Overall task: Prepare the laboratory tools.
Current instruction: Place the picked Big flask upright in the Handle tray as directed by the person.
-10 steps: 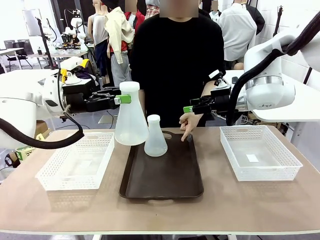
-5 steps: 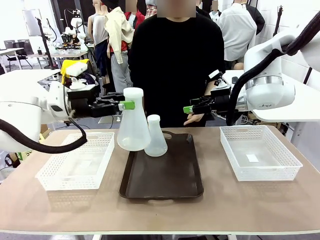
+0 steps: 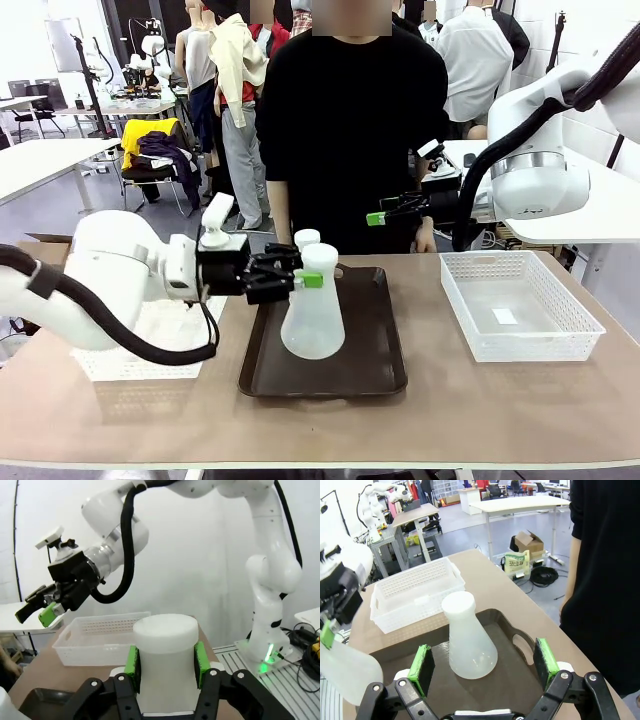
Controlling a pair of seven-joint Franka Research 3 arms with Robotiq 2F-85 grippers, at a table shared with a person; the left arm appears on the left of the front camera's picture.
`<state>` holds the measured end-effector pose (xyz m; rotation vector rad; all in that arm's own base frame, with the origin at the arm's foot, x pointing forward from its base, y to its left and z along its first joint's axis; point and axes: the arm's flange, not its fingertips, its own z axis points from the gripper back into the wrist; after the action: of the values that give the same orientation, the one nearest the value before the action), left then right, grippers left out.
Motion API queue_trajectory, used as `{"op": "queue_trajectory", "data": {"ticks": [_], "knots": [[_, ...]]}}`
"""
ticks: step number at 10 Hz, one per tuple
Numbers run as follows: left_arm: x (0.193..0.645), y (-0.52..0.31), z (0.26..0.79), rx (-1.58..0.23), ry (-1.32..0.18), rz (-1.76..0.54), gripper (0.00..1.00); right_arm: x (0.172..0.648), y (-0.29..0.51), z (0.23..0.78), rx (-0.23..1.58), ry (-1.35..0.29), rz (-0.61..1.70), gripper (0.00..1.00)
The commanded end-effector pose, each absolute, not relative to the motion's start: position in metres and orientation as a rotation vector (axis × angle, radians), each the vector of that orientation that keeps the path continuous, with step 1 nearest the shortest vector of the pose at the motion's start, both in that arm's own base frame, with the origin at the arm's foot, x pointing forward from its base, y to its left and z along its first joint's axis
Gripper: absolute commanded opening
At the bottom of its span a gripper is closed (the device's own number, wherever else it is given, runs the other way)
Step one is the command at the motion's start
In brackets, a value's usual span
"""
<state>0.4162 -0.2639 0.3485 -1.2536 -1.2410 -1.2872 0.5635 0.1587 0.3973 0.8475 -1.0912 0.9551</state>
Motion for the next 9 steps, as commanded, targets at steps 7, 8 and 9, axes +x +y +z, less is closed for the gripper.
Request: {"op": "queue_trajectory", "data": {"ticks": [7, 8, 9], "knots": [[0.470, -0.276, 0.281, -1.107, -1.312, -1.164, 0.00, 0.564, 0.159, 0.398, 0.849, -1.077, 0.957, 1.00], [0.473, -0.276, 0.276, -1.091, -1.290, -1.165, 0.00, 0.564, 0.159, 0.398, 0.849, -1.077, 0.957, 1.00], [0.473, -0.276, 0.276, -1.094, -1.290, -1.165, 0.00, 0.564, 0.159, 0.398, 0.849, -1.077, 0.957, 1.00]]}}
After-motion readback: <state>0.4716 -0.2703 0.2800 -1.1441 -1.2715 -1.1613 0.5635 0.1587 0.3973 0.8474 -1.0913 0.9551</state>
